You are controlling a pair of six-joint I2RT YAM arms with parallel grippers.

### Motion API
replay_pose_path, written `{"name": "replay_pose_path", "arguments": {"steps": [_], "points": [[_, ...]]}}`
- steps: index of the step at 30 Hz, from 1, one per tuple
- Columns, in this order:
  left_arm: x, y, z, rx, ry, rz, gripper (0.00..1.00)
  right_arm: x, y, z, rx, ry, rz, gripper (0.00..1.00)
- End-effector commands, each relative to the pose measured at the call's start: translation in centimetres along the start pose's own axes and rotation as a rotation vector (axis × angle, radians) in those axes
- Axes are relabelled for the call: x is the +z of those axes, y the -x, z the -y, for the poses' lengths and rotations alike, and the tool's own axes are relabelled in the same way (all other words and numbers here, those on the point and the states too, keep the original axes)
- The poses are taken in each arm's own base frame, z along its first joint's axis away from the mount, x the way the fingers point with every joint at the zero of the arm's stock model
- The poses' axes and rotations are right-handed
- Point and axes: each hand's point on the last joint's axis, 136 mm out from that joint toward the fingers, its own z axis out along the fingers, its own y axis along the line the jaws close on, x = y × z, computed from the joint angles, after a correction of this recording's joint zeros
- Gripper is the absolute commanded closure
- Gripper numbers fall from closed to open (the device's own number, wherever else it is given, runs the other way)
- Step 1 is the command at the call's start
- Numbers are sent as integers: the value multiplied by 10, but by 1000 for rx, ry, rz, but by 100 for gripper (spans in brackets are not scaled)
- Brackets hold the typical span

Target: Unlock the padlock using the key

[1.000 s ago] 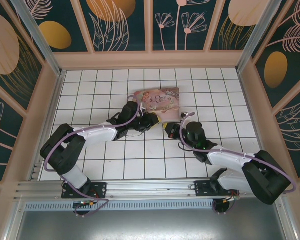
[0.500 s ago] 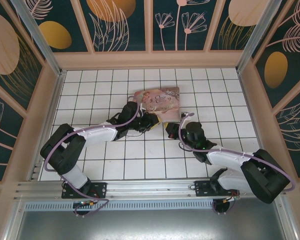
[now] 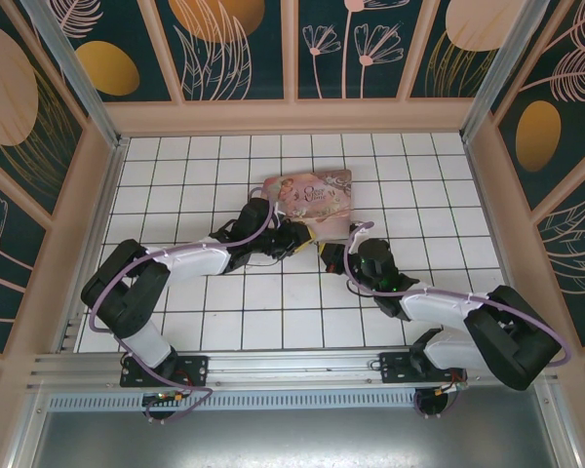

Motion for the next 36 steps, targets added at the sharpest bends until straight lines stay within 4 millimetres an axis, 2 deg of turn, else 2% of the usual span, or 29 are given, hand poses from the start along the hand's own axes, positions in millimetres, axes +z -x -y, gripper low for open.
{"name": "replay_pose_path", "arguments": {"steps": [1, 19, 36], "points": [[2, 2, 24, 20, -68, -18, 100, 2, 11, -13, -35, 33, 41, 100], [3, 1, 21, 21, -64, -22, 100, 2, 20, -24, -45, 48, 55, 100], [-2, -3, 40, -13, -145, -50, 100, 9, 14, -19, -56, 60, 55, 100]]}}
